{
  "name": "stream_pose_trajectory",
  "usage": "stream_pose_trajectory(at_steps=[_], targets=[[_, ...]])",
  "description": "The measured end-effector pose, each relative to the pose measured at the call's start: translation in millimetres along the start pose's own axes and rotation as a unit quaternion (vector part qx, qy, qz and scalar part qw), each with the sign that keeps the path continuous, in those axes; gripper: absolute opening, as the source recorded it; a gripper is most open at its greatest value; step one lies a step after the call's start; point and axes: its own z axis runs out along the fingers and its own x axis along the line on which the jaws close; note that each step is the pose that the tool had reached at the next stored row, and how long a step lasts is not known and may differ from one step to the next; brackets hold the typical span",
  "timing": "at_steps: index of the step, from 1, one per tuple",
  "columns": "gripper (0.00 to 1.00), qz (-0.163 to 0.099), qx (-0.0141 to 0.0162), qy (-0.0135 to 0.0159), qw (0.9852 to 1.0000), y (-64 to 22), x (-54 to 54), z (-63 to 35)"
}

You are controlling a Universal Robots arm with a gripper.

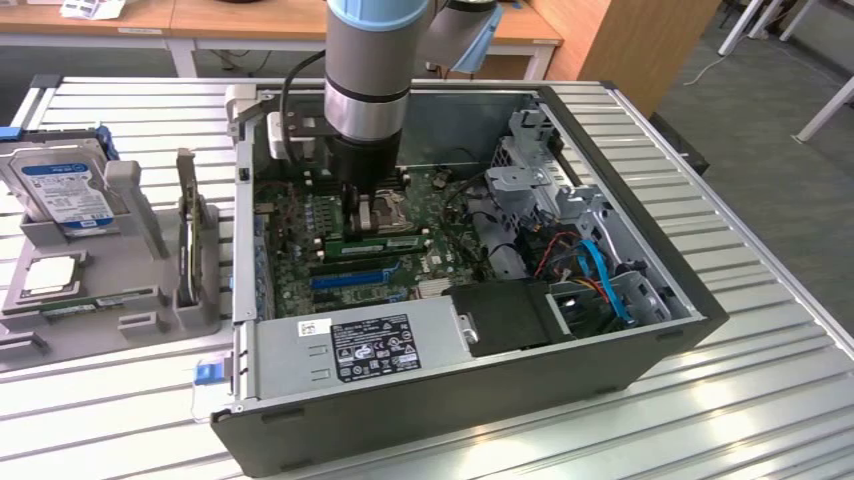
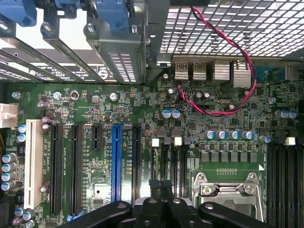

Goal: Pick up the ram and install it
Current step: 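Press down the ram until it locks into place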

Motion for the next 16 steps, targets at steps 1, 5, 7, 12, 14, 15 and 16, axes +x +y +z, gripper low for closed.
stream_pose_trajectory(at_steps=[1, 5, 7, 12, 14, 15, 16], targets=[[0.10, 0.000, 0.0001, -0.0001, 1.0000, 0.0, 0.0, 0.3], [0.10, 0.000, 0.0000, 0.0001, 1.0000, 0.0, 0.1, 1.1], [0.10, 0.000, 0.0000, 0.0001, 1.0000, 0.0, 0.1, 1.2], [0.10, 0.000, 0.0000, 0.0000, 1.0000, 0.0, 0.0, 1.3], [0.10, 0.000, 0.0001, -0.0001, 1.0000, 0.0, 0.2, 1.8], [0.10, 0.000, 0.0000, 0.0000, 1.0000, 0.0, 0.2, 2.0], [0.10, 0.000, 0.0000, 0.0001, 1.0000, 0.0, 0.2, 2.1]])
